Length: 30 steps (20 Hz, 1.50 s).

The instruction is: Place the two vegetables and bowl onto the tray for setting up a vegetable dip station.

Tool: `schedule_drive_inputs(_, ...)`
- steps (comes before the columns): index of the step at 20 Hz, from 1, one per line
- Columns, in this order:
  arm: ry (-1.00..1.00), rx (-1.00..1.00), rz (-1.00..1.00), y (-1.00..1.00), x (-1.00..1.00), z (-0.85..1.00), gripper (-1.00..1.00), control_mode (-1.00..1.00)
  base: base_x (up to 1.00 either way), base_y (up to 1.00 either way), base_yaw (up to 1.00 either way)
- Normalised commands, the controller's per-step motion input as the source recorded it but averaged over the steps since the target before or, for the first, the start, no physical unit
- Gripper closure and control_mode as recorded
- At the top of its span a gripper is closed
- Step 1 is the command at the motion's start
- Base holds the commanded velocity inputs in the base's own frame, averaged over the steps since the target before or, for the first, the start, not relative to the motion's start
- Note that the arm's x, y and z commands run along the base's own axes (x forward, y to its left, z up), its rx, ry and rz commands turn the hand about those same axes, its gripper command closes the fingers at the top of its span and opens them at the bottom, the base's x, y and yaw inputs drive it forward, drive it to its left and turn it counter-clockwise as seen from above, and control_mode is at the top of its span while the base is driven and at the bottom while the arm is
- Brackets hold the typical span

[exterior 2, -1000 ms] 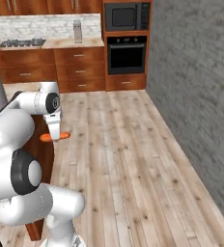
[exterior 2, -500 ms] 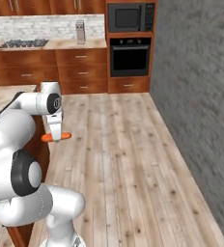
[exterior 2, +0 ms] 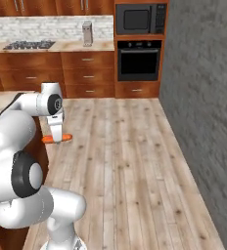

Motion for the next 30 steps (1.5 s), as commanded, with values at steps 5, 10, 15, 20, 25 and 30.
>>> schedule_drive_inputs(5,0.00,0.00,0.00,0.00,0.00,0.00,1.00,1.00,0.63,-0.27,0.14)
schedule_drive_inputs(10,0.00,0.00,0.00,0.00,0.00,0.00,1.00,1.00,0.61,-0.29,0.14)
schedule_drive_inputs(15,0.00,0.00,0.00,0.00,0.00,0.00,1.00,1.00,0.59,-0.29,0.14)
schedule_drive_inputs(20,0.00,0.00,0.00,0.00,0.00,0.00,1.00,1.00,0.59,-0.29,0.14)
schedule_drive_inputs(25,0.00,0.00,0.00,0.00,0.00,0.00,1.00,1.00,0.59,-0.30,0.14)
schedule_drive_inputs(30,0.00,0.00,0.00,0.00,0.00,0.00,1.00,1.00,0.56,-0.32,0.13)
